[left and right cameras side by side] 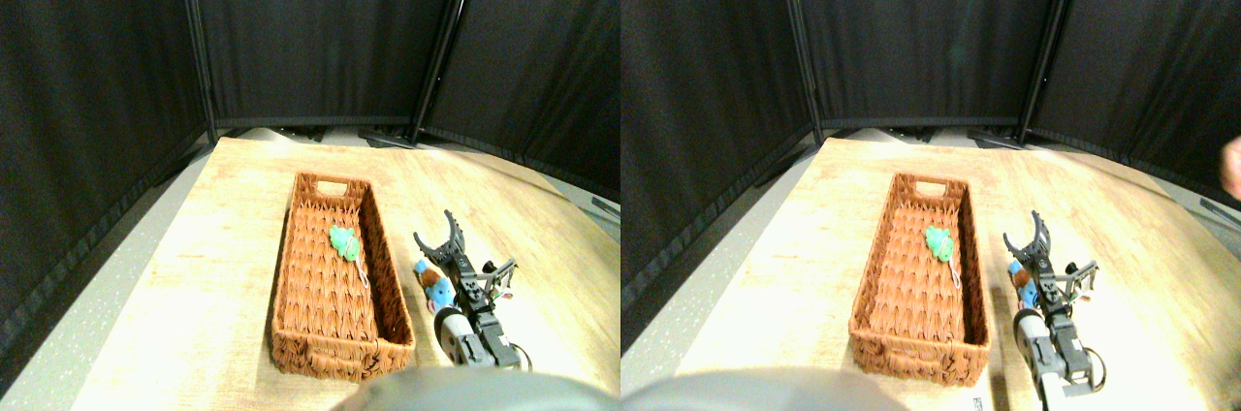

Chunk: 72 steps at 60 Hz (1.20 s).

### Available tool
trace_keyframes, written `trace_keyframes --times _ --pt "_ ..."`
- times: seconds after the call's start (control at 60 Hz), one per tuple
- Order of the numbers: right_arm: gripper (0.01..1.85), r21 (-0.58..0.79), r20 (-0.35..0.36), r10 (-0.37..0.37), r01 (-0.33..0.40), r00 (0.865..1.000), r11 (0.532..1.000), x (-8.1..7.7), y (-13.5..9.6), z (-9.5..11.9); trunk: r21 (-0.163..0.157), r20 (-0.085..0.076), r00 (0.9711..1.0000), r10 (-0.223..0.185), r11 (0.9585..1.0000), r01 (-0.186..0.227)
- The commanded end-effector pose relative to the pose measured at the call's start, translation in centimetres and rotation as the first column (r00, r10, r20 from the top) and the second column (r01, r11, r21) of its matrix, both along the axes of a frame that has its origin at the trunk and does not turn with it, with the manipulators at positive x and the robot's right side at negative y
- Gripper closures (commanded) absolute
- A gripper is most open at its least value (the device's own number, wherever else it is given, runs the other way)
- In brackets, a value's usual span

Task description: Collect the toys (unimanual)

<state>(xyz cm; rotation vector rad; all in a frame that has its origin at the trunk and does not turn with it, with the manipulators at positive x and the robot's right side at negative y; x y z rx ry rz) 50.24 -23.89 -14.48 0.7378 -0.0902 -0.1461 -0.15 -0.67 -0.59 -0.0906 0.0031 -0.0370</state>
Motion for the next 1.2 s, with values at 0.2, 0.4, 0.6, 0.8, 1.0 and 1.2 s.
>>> trace_keyframes --times 0.2,0.4,0.6,0.8,1.0,1.2 --pt "1.22 0.254 -0.021 -0.058 0.062 0.998 0.965 -2.1 -1.3 -2.4 -0.015 -0.018 0.9998 0.003 0.9999 -0.003" --pt "1.11 0.362 -0.073 -0.067 0.089 0.995 0.928 -3.3 -1.1 -3.9 -0.018 -0.021 0.9998 0.006 0.9998 -0.007" --pt "1.05 0.458 -0.137 -0.011 0.073 0.990 0.886 -3.7 -0.6 -4.8 -0.023 -0.021 0.9997 0.008 0.9997 -0.009" --pt "1.09 0.500 -0.167 -0.014 0.096 0.986 0.861 -3.0 -0.7 -5.9 -0.028 -0.021 0.9997 0.014 0.9995 -0.015" --pt "1.13 0.523 -0.182 -0.023 0.116 0.983 0.844 -2.1 -1.3 -6.9 -0.028 -0.021 0.9997 0.014 0.9995 -0.015" --pt "1.09 0.542 -0.203 -0.034 0.141 0.979 0.828 -1.8 -1.8 -7.1 -0.025 -0.029 0.9993 0.025 0.9993 -0.026"
